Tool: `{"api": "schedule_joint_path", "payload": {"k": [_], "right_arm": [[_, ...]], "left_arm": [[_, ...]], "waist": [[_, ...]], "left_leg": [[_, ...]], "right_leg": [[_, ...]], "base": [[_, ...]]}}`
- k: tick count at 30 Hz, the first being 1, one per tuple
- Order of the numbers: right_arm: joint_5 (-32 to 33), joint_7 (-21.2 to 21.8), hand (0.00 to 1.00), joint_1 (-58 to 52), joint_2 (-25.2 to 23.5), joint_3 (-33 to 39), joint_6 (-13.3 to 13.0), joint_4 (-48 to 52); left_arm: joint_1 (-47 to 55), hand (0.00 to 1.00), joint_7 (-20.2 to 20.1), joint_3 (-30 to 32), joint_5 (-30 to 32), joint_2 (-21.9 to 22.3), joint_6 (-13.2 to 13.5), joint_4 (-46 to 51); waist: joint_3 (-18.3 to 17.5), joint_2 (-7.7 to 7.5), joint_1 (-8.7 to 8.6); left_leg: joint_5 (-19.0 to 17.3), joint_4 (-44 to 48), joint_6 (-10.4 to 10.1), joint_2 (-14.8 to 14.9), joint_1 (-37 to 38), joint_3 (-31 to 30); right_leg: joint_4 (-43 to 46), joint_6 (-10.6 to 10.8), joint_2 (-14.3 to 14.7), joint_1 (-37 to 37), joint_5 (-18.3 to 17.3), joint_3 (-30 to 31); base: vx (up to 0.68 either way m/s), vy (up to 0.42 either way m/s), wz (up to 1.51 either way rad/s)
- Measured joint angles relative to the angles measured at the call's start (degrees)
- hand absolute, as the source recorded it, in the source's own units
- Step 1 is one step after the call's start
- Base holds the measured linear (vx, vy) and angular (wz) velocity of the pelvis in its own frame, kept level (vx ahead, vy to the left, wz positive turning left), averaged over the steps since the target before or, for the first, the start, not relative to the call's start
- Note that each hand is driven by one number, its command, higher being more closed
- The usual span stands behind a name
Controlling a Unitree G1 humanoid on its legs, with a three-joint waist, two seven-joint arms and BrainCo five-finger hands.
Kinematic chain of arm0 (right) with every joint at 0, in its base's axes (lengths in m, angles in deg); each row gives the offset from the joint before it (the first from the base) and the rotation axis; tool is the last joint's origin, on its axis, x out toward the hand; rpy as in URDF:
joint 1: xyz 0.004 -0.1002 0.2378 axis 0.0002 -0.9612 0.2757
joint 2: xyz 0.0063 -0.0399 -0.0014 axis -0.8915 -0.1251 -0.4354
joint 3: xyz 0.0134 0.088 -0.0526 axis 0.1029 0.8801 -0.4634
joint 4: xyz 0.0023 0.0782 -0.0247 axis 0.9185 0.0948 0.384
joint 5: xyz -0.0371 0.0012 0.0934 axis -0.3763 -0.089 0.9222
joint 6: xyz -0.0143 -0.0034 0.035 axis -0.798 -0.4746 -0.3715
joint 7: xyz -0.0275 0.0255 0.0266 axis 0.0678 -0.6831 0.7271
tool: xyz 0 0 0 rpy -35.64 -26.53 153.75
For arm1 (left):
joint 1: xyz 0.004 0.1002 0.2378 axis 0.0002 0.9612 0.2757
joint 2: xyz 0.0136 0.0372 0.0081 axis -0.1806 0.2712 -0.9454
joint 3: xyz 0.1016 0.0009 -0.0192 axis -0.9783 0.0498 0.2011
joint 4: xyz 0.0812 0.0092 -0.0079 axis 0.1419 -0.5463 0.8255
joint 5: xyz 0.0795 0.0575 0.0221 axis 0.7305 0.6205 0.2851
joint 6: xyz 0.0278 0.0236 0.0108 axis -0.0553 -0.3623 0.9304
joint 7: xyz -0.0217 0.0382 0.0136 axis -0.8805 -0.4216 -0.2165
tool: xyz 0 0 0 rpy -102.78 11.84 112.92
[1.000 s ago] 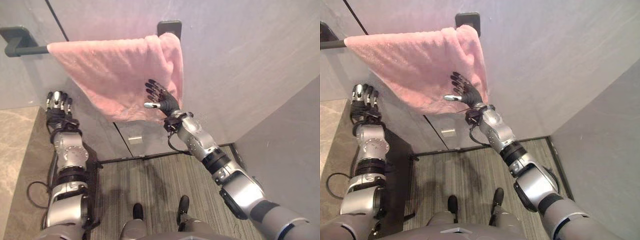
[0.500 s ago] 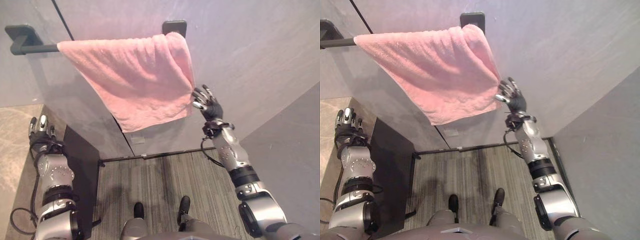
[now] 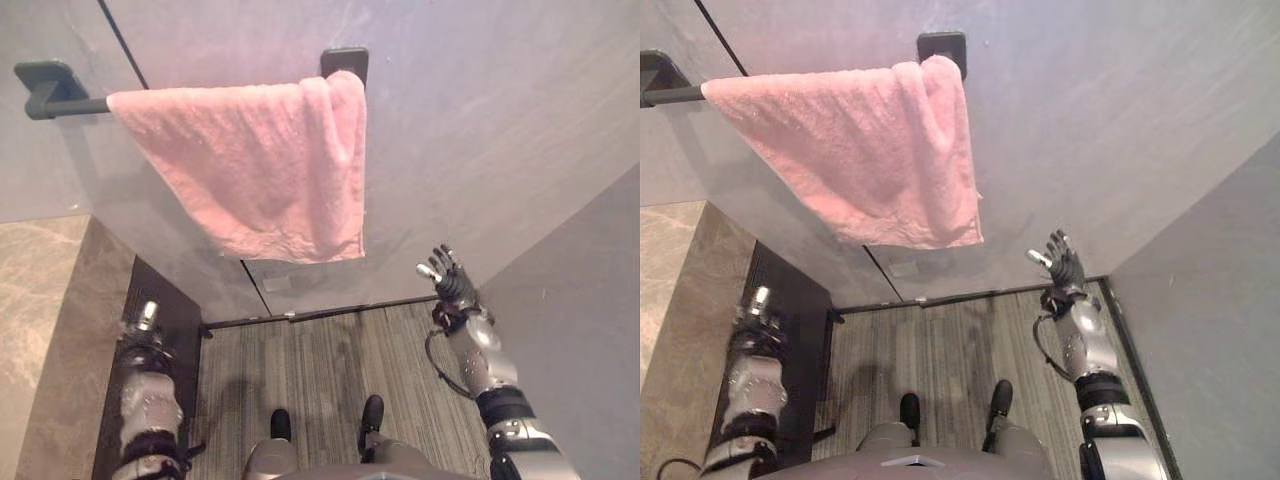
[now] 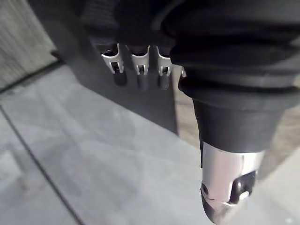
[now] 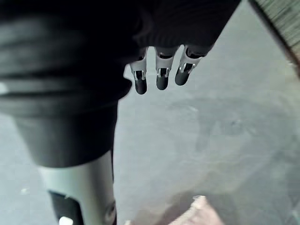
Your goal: Organize washtable
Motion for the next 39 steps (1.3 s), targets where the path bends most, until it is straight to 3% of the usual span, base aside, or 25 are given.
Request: {"api": "schedule_joint_path", "payload": {"k": [5,11,13,14,16,17,22,26,29,32,33,34,35,36,37,39], "right_arm": [[-6.01,1.34,0.0,-4.66,-3.09,-1.86,0.06,-5.58],[-10.66,2.43,0.0,-10.45,-4.95,-1.2,0.09,-19.92],[-12.93,2.37,0.0,-11.15,-5.2,0.83,0.17,-26.84],[-15.2,1.89,0.0,-11.52,-5.23,5.07,0.3,-32.66],[-15.93,0.83,0.0,-11.99,-5.21,10.25,0.99,-36.13],[-17.28,-0.49,0.0,-12.8,-5.14,14.68,1.56,-37.6],[-17.69,-1.56,0.0,-14.92,-5.18,20.81,2.47,-37.58],[-17.67,-1.56,0.0,-14.79,-5.23,22.51,2.47,-37.59],[-17.83,-1.86,0.0,-12.48,-5.02,20.3,2.52,-37.51],[-19.91,-2.73,0.0,-6.71,-3.94,13.24,2.52,-35.6],[-20.0,-2.93,0.0,-4.81,-3.59,11.23,2.46,-33.82],[-19.91,-3.85,0.0,-1.96,-3.35,9.48,2.11,-30.71],[-19.81,-4.19,0.0,-1.47,-3.47,9.41,1.7,-29.82],[-19.52,-4.62,0.0,1.1,-2.66,9.51,0.59,-29.73],[-19.42,-4.71,0.0,2.33,-1.61,9.3,0.1,-29.16],[-19.39,-4.79,0.0,2.5,0.4,9.21,-0.41,-27.74]], "left_arm": [[4.93,0.0,-1.61,-6.93,6.57,5.79,-1.0,-1.75],[7.55,0.0,-2.69,-10.67,18.67,10.04,-3.37,-15.82],[7.42,0.0,-2.4,-10.46,22.55,10.13,-3.49,-19.35],[7.06,0.0,-1.79,-10.11,26.72,9.87,-3.78,-22.11],[7.16,0.0,-1.52,-8.53,28.47,9.9,-4.43,-24.46],[7.42,0.0,-1.53,-7.28,28.28,10.17,-5.27,-26.41],[7.49,0.0,-1.84,-5.93,28.27,10.16,-6.43,-27.87],[7.75,0.0,-2.23,-6.07,28.16,10.1,-6.18,-27.93],[7.39,0.0,-1.62,-8.06,27.52,9.92,-5.96,-25.66],[7.4,0.0,-0.39,-11.14,24.84,10.46,-5.24,-19.01],[7.42,0.0,0.05,-11.91,23.79,10.88,-4.7,-17.27],[7.42,0.0,0.88,-14.04,23.05,11.31,-3.82,-14.98],[7.27,0.0,0.91,-14.76,23.07,10.47,-3.46,-13.7],[6.75,0.0,1.19,-14.81,23.08,11.16,-3.21,-12.27],[6.91,0.0,1.2,-14.8,23.17,11.59,-3.28,-12.21],[7.62,0.0,1.21,-14.34,23.21,12.41,-3.3,-13.64]], "waist": [[-0.15,0.02,-0.2],[-1.35,0.26,-2.04],[-2.02,0.45,-2.46],[-2.2,0.99,-2.7],[-2.51,1.6,-2.74],[-2.96,2.08,-2.88],[-3.27,2.48,-3.2],[-3.01,2.78,-4.52],[-1.13,3.02,-4.76],[1.98,3.77,-4.27],[2.65,4.07,-3.92],[3.01,4.54,-3.75],[2.99,3.81,-4.01],[3.76,3.95,-2.78],[4.05,4.66,-2.24],[4.32,7.22,-2.13]], "left_leg": [[-0.57,0.06,0.46,-0.19,0.56,0.79],[-2.05,0.52,0.48,-0.28,2.68,1.28],[-2.43,0.76,0.47,-0.28,3.06,1.4],[-2.61,0.72,0.49,-0.33,3.95,1.65],[-2.91,0.76,0.56,-0.36,4.76,2.03],[-3.34,0.84,0.66,-0.4,5.09,2.29],[-3.66,1.22,0.36,-0.35,5.08,1.96],[-3.47,1.7,0.05,-0.24,4.44,0.23],[-4.12,5.15,-0.22,0.21,0.81,-1.97],[-4.2,9.26,-0.53,0.64,-5.49,-5.54],[-2.69,9.34,-1.08,0.74,-6.97,-6.4],[2.06,6.99,-3.84,0.29,-10.35,-9.08],[2.84,6.0,-4.62,-0.2,-10.92,-7.61],[-3.47,18.54,-0.16,2.01,-14.38,1.86],[-8.92,30.34,2.35,4.7,-16.22,7.48],[-12.6,39.8,2.71,9.36,-14.47,14.39]], "right_leg": [[0.21,0.06,-0.13,0.16,-0.02,0.71],[0.32,0.95,-0.1,2.02,-0.82,1.64],[0.32,1.0,-0.13,2.45,-0.9,1.75],[0.33,0.99,-0.2,3.15,-0.9,1.98],[0.3,0.99,-0.2,3.8,-0.96,2.34],[0.07,1.39,-0.22,4.02,-1.47,2.65],[-0.01,0.68,-0.25,4.39,-1.98,2.3],[0.32,0.41,-0.45,5.04,-2.17,0.34],[0.36,0.22,-0.61,4.78,-2.29,-2.17],[0.4,0.1,-0.63,2.68,-2.2,-5.92],[0.85,-0.41,-0.33,1.47,-1.87,-6.96],[2.84,-2.7,-0.41,-1.63,-2.88,-9.24],[2.94,-4.16,-1.68,-2.67,-2.75,-10.48],[5.55,-5.22,-2.88,-4.89,-3.24,-13.83],[7.67,-5.83,-3.01,-5.8,-3.7,-15.43],[12.22,-7.34,-3.1,-5.96,-6.16,-19.8]], "base": [[0.06,0.011,-0.07],[0.06,0.012,-0.09],[0.04,0.011,-0.04],[0.02,0.012,-0.06],[0.01,0.021,-0.12],[-0.01,0.019,-0.1],[-0.03,-0.001,0.02],[-0.02,-0.015,0.25],[-0.08,-0.022,0.4],[-0.13,-0.036,0.56],[-0.15,-0.115,0.89],[-0.12,-0.112,1.13],[0.18,-0.041,1.4],[0.58,0.085,1.09],[0.84,0.148,0.99],[0.43,0.088,1.22]]}}
